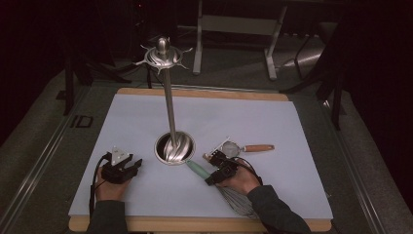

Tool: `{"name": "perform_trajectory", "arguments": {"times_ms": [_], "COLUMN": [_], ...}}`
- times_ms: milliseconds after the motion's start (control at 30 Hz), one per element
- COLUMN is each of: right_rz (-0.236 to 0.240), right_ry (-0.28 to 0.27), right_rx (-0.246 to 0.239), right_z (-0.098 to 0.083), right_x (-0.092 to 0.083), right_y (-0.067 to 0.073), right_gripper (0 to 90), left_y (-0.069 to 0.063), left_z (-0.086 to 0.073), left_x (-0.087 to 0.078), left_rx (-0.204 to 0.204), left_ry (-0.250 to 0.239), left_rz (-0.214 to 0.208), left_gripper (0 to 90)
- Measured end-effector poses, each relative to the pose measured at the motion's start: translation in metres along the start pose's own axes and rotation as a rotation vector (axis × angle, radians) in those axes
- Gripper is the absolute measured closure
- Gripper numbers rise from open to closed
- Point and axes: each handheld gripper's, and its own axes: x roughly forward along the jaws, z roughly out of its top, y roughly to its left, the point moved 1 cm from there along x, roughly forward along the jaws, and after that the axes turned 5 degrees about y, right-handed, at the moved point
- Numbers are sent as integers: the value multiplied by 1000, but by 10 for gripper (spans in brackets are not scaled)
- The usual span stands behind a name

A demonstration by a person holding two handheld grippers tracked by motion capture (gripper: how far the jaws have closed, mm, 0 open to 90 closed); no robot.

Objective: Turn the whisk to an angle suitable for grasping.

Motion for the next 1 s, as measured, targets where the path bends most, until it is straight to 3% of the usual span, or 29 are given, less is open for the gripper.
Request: {"name": "perform_trajectory", "arguments": {"times_ms": [133, 300, 567, 1000], "right_rz": [4, -8, 0, -3], "right_ry": [-10, -27, -112, -180], "right_rx": [15, -11, -11, 0], "right_z": [-1, 0, 5, 10], "right_x": [-2, -6, -23, -36], "right_y": [-1, 4, 7, 8], "right_gripper": [690, 690, 690, 690], "left_y": [0, 0, 1, 1], "left_z": [0, 0, 0, 0], "left_x": [0, 0, 0, 0], "left_rx": [-3, -2, -7, -8], "left_ry": [-2, -2, -3, -2], "left_rz": [-1, 0, -6, -7], "left_gripper": [561, 561, 564, 564]}}
